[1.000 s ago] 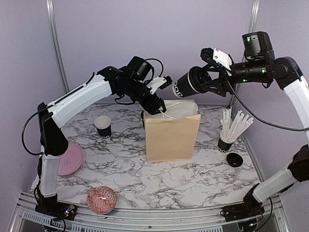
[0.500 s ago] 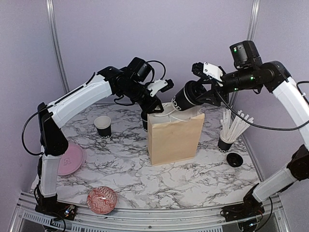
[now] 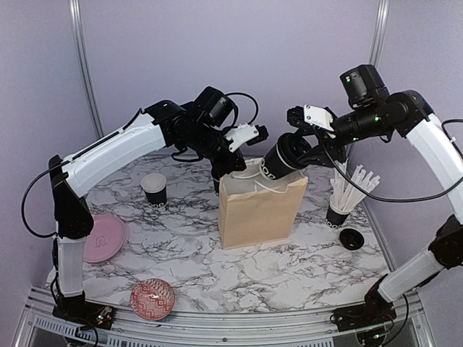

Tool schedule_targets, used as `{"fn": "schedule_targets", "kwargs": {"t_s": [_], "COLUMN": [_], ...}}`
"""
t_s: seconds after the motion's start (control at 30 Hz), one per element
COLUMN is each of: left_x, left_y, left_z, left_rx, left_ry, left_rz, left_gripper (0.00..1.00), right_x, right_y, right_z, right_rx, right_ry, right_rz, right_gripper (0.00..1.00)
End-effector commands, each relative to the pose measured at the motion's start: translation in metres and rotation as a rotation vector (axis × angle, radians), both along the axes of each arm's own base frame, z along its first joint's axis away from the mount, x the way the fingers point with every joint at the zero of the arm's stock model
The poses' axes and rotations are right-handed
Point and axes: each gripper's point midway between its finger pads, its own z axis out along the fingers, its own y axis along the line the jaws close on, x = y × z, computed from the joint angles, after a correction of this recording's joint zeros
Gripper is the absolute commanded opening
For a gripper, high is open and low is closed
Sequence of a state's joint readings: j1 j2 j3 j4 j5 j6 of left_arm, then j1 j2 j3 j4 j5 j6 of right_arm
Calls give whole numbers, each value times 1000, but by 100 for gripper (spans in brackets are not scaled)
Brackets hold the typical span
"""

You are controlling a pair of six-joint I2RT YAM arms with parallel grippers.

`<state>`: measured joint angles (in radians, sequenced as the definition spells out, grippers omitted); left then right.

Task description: Pack the takeout coffee

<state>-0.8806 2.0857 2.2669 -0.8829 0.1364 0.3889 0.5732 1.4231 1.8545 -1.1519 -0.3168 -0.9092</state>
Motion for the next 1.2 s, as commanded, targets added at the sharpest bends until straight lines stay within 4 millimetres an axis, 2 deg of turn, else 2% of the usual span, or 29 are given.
{"fn": "schedule_targets", "kwargs": {"t_s": [0.0,0.1,0.33,0.63,0.9,1.03,1.17], "left_x": [-26,-35,-47,-51,-64,-66,-72], "left_y": [17,22,27,34,31,25,22], "left_z": [40,43,39,36,48,46,52], "left_rx": [74,121,193,196,67,43,-4], "left_ry": [-193,-250,-317,-323,-370,-367,-329], "left_rz": [1,17,58,62,-3,-21,-29], "left_gripper": [0,0,0,0,0,23,38], "right_x": [-16,-23,-35,-42,-62,-76,-88], "right_y": [2,8,29,38,36,40,46], "right_z": [-8,-18,-60,-60,-83,-94,-96], "right_rx": [-68,-121,-306,-319,-351,-385,-405], "right_ry": [41,32,8,21,96,112,94], "right_rz": [106,134,179,205,236,258,275], "right_gripper": [51,50,48,47,45,44,43]}}
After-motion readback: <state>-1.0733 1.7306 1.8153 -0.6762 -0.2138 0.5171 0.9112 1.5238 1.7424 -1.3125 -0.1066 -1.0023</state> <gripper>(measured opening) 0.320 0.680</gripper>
